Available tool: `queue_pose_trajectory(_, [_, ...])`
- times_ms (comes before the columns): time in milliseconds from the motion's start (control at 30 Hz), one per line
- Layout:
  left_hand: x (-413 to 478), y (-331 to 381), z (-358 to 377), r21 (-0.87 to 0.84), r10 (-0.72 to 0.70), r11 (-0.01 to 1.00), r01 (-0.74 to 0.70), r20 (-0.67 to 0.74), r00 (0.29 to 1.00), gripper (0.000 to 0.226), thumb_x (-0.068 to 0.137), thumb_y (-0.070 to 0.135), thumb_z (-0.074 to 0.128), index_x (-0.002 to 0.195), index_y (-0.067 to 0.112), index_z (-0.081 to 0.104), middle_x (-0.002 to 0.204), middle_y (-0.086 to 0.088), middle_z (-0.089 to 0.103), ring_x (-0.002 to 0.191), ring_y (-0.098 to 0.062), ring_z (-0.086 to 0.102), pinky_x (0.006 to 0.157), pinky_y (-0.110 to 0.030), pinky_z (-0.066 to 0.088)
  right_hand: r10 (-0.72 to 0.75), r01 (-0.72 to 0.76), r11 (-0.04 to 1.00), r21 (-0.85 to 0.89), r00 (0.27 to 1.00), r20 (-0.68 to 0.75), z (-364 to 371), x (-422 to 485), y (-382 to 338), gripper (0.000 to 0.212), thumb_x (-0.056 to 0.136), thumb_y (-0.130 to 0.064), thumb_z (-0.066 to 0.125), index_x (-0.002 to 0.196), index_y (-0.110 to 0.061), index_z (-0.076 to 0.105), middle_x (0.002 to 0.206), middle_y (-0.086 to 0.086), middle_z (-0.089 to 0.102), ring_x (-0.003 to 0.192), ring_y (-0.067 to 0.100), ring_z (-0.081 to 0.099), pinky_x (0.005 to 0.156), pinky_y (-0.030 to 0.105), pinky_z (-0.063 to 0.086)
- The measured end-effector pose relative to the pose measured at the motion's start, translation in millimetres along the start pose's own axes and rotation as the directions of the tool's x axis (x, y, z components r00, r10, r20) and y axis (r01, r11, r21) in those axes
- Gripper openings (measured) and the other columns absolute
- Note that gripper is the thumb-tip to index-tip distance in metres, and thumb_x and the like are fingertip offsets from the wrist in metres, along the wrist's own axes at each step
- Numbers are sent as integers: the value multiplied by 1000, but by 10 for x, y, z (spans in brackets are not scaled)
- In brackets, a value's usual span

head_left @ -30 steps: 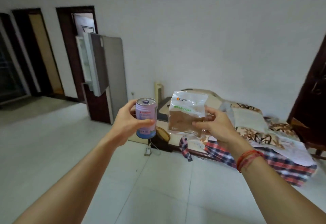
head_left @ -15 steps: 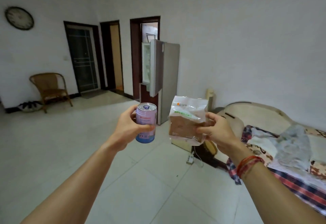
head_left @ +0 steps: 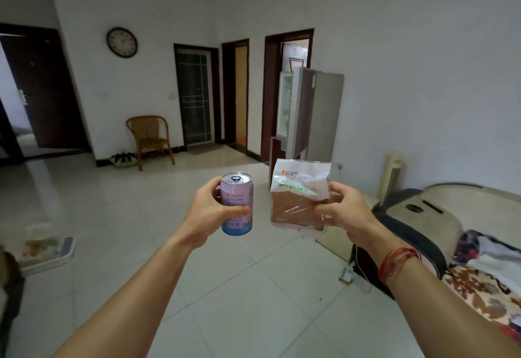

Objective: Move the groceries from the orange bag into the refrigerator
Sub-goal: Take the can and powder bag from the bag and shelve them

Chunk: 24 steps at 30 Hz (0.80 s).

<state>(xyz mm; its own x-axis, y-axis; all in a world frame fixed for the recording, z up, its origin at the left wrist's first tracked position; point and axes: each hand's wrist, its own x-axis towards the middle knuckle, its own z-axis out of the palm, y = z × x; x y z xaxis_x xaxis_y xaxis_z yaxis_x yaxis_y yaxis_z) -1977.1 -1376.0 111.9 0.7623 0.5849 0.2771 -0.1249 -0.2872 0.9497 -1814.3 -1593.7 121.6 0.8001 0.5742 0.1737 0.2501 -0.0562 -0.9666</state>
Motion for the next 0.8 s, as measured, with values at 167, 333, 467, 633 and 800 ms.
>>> queue_pose_trajectory(167, [119, -53, 99, -9, -17, 1000, 16, -40, 999, 63, 67, -1, 86, 121, 18, 58, 109, -3, 69, 99, -21, 68, 74, -30, 59, 2, -2, 1000, 10, 999, 40, -81, 209, 85, 44, 71, 17, 72, 100, -17, 72, 94, 12, 77, 84, 29, 72, 83, 62, 56])
queue_pose_trajectory(333, [264, -73, 144, -10, -5, 1000, 4, -82, 997, 62, 66, -1, 86, 119, 20, 59, 107, -2, 70, 99, -21, 68, 71, -28, 58, 2, -4, 999, 32, 998, 70, -139, 475, 155, 41, 74, 15, 72, 102, -15, 71, 100, 15, 76, 89, 32, 73, 83, 59, 58])
queue_pose_trajectory(467, [447, -126, 89, -2, -4, 1000, 4, -94, 996, 63, 67, -3, 85, 120, 20, 58, 110, -4, 69, 101, -24, 67, 78, -34, 59, -4, 2, 1000, 20, 997, 79, -69, 752, 205, 40, 74, 16, 70, 100, -14, 70, 99, 16, 75, 83, 28, 72, 80, 55, 58])
queue_pose_trajectory(633, [825, -314, -68, 16, 3, 1000, -1, -127, 992, 62, 67, -3, 84, 118, 21, 58, 108, -3, 69, 100, -22, 67, 76, -31, 58, -8, 6, 1000, 11, 994, 107, 148, 1207, 261, 38, 72, 13, 70, 99, -14, 70, 101, 16, 75, 84, 29, 71, 81, 58, 57])
queue_pose_trajectory(800, [1416, -612, -350, 7, 3, 1000, -2, -149, 989, 66, 66, -3, 85, 120, 23, 57, 108, 0, 69, 98, -18, 67, 72, -27, 56, 5, -5, 1000, 2, 993, 116, 527, 1844, 404, 40, 70, 9, 72, 103, -13, 70, 99, 12, 75, 87, 32, 73, 69, 48, 62])
